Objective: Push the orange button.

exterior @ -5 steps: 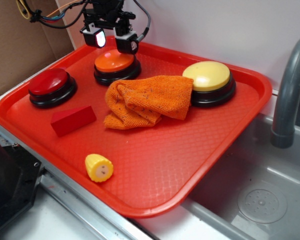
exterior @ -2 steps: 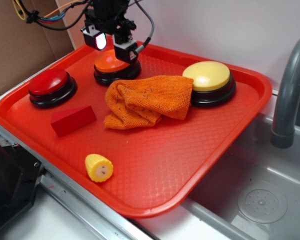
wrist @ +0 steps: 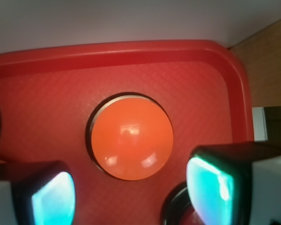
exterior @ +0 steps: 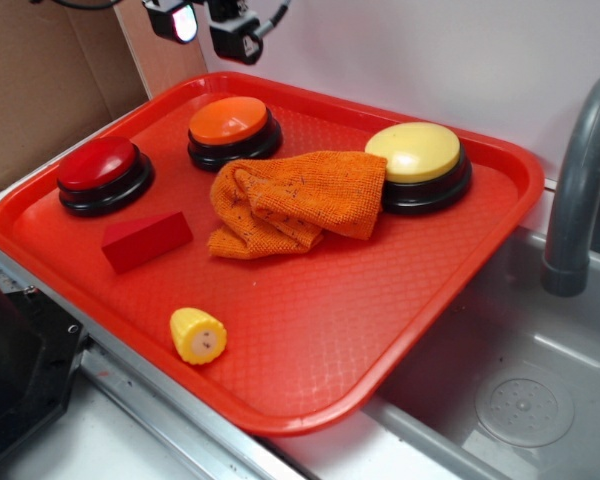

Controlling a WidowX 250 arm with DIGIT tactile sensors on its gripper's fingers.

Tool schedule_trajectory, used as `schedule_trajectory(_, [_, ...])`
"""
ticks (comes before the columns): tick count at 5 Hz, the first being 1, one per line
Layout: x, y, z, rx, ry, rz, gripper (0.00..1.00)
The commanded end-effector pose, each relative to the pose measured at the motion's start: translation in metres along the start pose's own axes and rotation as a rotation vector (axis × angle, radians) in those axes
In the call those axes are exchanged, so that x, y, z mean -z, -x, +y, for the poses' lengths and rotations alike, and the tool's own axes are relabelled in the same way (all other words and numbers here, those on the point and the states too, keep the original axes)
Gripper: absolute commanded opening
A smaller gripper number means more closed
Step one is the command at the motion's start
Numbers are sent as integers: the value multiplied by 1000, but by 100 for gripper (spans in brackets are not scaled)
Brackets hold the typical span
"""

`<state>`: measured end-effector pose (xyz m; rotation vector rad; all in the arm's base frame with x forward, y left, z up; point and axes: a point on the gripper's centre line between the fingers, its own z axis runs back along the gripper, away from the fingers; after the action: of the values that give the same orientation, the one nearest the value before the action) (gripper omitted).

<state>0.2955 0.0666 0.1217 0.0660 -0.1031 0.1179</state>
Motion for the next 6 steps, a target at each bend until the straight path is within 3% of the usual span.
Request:
schedule_trajectory(1, [-38, 10, 12, 13, -55, -143, 100])
schedule_trajectory(2, [-42, 12, 13, -13, -10, -131, 100])
schedule_trajectory(4, [-48, 16, 17, -23, -14, -114, 100])
schedule_trajectory(6, [-58, 15, 15, 2, -35, -141, 100])
